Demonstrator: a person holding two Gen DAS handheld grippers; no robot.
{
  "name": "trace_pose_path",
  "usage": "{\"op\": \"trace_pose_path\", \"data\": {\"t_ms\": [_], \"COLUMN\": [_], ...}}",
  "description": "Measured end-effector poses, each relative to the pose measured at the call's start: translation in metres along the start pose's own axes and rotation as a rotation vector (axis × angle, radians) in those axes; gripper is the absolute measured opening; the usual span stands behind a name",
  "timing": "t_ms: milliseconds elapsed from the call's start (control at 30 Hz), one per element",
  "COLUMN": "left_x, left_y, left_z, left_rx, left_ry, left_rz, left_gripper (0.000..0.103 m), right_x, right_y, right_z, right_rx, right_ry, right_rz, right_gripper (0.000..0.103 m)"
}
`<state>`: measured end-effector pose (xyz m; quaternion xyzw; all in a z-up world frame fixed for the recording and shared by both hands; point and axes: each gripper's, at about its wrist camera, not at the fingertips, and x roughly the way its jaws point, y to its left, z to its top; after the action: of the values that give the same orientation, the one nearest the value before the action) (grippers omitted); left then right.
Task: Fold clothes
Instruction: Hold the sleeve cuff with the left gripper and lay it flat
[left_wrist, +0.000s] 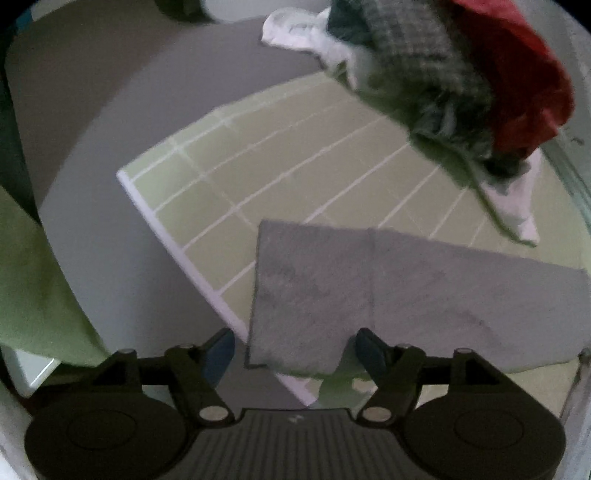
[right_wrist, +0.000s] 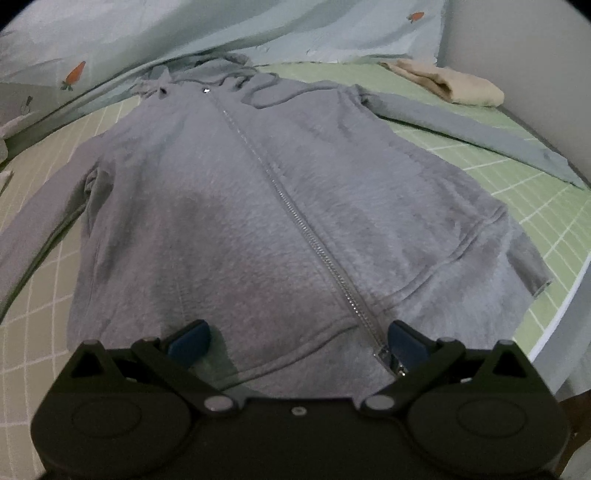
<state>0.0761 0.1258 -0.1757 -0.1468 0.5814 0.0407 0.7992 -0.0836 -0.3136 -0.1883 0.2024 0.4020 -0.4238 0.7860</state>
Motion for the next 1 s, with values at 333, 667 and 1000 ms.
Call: {"op": "trace_pose_path", "data": {"t_ms": [333,667,1000], "left_x": [0.001,-0.005,0.001], "left_y": [-0.012,-0.004,-0.013], "left_z": [-0.004,0.001,0.002], "left_rx": [0.114,0.067,0.045], "left_ry": [-0.023,-0.051,-0.06], "left_rz": [0.047,0.085,0.144], "left_gripper": [0.057,0.017,0.017], "right_x": [-0.001,0.001,0.003], "right_y": [-0.001,-0.004,-0.012], "right_z": [0.0,0.006,0.072], "right_rx": [0.001,-0.013,-0.15], "right_ry": [-0.002,0.028,-0.086], "right_rz": [0.002,0.015,0.168], "right_gripper": [0.103,0.103,0.103]}}
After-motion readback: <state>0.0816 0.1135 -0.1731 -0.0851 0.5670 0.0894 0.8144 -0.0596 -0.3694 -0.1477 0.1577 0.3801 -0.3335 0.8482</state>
